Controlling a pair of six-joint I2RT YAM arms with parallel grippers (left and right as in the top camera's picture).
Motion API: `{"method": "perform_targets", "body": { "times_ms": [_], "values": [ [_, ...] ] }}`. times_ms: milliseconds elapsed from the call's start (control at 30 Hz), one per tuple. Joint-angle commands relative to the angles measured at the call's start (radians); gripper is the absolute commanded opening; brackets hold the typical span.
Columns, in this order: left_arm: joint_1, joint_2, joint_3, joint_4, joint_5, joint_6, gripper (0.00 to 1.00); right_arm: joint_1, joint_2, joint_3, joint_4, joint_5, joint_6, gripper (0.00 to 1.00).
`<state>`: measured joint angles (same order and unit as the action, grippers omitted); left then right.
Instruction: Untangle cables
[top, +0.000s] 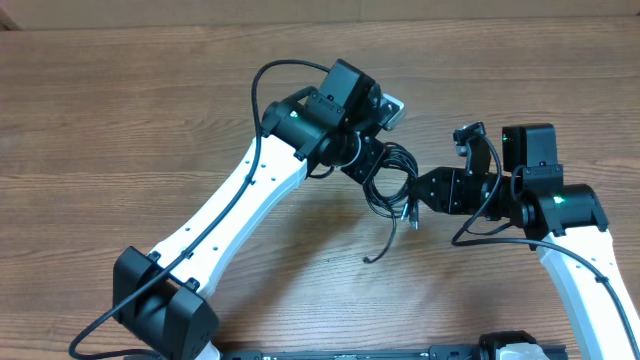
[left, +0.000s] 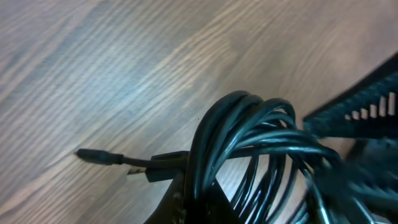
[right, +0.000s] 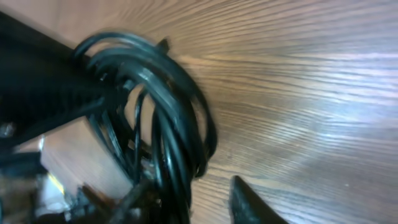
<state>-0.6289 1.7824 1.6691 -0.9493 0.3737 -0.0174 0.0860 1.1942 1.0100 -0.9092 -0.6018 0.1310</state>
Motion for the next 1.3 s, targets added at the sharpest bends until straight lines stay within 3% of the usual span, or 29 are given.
{"method": "perform_targets", "body": {
  "times_ms": [0, 133, 200, 400, 700, 733, 833, 900, 933, 1033, 1267],
  "values": [
    [-0.007, -0.025, 0.03, 0.004, 0.075, -0.008, 0.04, 0.004, -0.007, 0.033, 0.005, 0.077, -0.003, 0.28],
    [-0.007, -0.025, 0.03, -0.013, 0.07, -0.008, 0.04, 0.003, -0.007, 0.033, 0.018, 0.095, 0.004, 0.11],
    [-0.006, -0.025, 0.03, -0.021, 0.064, -0.008, 0.04, 0.003, -0.007, 0.033, 0.009, 0.183, 0.082, 0.04],
    [0.021, -0.046, 0.03, -0.015, 0.076, -0.009, 0.04, 0.003, -0.007, 0.032, -0.109, 0.491, 0.316, 0.04],
    [0.066, -0.134, 0.03, 0.021, 0.099, -0.013, 0.04, 0.003, -0.007, 0.031, -0.229, 0.701, 0.449, 0.04],
    [0.071, -0.143, 0.03, 0.023, 0.099, -0.013, 0.04, 0.003, -0.007, 0.031, -0.229, 0.701, 0.449, 0.05],
    [0.079, -0.159, 0.03, 0.024, 0.099, -0.013, 0.04, 0.003, -0.007, 0.031, -0.2, 0.65, 0.433, 0.25],
    [0.079, -0.16, 0.03, 0.022, 0.098, -0.013, 0.04, 0.003, -0.007, 0.031, -0.162, 0.59, 0.343, 0.42],
    [0.079, -0.156, 0.03, 0.019, 0.098, -0.013, 0.04, 0.003, -0.007, 0.032, -0.113, 0.478, 0.217, 0.51],
    [0.079, -0.147, 0.03, 0.016, 0.098, -0.013, 0.04, 0.003, -0.007, 0.036, -0.045, 0.268, 0.068, 0.54],
    [0.066, -0.136, 0.029, -0.003, 0.099, -0.012, 0.04, 0.003, -0.008, 0.04, 0.113, 0.115, 0.061, 0.54]
  ]
}}
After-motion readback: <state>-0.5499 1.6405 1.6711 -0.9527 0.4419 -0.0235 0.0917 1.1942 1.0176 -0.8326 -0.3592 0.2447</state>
